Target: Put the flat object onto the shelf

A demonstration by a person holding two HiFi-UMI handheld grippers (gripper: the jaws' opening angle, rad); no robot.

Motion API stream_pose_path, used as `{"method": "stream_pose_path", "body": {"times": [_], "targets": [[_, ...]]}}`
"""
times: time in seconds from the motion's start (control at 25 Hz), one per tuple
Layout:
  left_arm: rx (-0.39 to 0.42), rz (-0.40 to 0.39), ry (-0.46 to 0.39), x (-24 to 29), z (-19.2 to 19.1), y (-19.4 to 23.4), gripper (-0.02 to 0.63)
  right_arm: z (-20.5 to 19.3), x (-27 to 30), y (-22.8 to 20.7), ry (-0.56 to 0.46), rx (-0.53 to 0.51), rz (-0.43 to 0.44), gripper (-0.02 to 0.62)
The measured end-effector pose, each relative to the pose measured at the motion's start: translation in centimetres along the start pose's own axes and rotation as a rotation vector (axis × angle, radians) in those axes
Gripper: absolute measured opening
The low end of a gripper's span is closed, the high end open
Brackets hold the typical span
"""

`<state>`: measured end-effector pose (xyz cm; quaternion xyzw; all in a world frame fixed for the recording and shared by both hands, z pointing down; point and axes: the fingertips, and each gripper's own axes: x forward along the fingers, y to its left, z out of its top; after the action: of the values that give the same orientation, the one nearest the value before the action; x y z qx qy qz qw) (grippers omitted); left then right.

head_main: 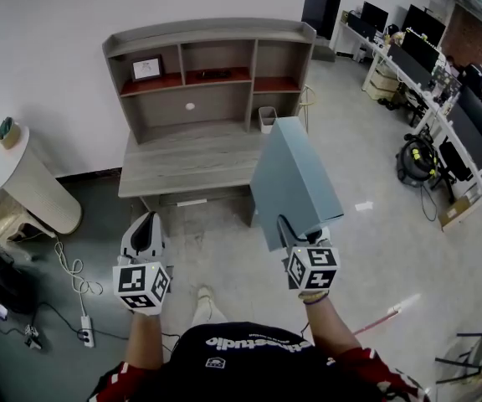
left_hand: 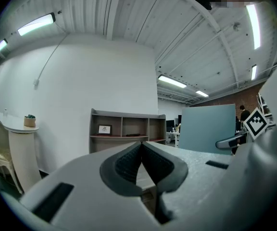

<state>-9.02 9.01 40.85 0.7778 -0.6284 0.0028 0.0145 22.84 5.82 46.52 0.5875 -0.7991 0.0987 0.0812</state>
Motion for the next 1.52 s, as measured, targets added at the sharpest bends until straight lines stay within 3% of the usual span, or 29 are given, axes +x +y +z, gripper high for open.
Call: {"method": "stream_pose_path", "body": {"times": [0.92,1.52], "targets": [[-0.003,-0.083,-0.005,13.9,1.0,12.1,0.006,5.0,15.3,3.9,-0.023,0.002,-0.083,0.275],[-0.053,-0.158,-0.013,18.2,0.4,15.9,0.006,5.9,18.7,6.2,-0.005,-0.018,-0.154,0.275]]}}
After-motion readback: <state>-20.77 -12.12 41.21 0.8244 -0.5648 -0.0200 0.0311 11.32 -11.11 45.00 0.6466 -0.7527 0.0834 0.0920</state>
